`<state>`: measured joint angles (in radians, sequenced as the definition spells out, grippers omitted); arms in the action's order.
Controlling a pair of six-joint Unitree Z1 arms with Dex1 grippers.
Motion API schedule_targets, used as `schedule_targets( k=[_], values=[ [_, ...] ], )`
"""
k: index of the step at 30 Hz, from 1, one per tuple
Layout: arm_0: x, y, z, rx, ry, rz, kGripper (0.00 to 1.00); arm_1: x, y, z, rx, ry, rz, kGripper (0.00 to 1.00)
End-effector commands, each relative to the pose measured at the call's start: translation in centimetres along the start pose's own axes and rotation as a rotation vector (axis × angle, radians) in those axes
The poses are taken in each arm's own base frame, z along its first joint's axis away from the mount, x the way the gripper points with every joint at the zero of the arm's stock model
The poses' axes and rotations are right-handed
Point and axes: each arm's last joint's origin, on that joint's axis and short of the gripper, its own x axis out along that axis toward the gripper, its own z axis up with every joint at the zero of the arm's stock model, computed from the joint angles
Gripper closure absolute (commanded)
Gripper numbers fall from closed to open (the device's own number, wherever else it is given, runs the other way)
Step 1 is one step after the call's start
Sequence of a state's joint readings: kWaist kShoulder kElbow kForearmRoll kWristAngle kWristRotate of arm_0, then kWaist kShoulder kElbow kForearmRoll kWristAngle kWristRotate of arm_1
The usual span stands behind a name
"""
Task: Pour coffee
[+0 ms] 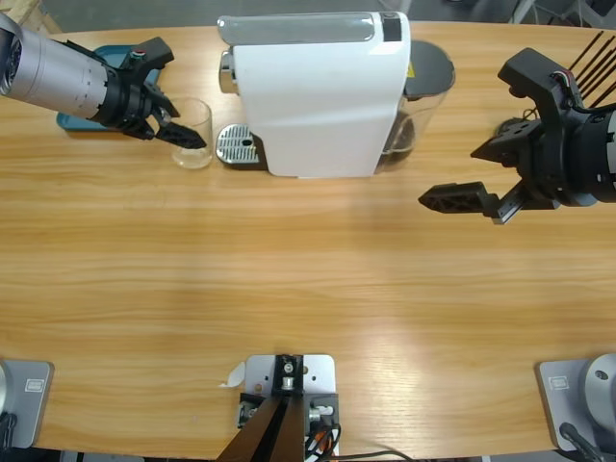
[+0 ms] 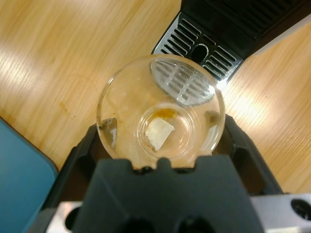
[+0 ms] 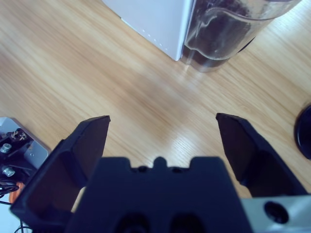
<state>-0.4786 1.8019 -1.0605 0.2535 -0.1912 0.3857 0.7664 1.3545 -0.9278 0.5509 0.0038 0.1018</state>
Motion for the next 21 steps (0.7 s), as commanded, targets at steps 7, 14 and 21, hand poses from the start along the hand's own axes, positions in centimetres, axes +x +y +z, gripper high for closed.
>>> schedule_targets(
  k=[7,14,21],
  values=[
    [-0.1,0.2,3.2,0.083,-0.113,0.061,0.708,1.9,-0.5,-0.5,0.008,0.066,0.003,0.009],
    [1.1,-0.1,2.6,0.086,-0.137,0.026,0.708,1.9,-0.6,-0.6,0.009,0.067,0.007,0.01],
    [2.9,-0.9,0.4,0.083,-0.135,-0.049,0.708,2.2,-0.6,-0.4,0.003,0.076,0.014,0.013]
  ],
)
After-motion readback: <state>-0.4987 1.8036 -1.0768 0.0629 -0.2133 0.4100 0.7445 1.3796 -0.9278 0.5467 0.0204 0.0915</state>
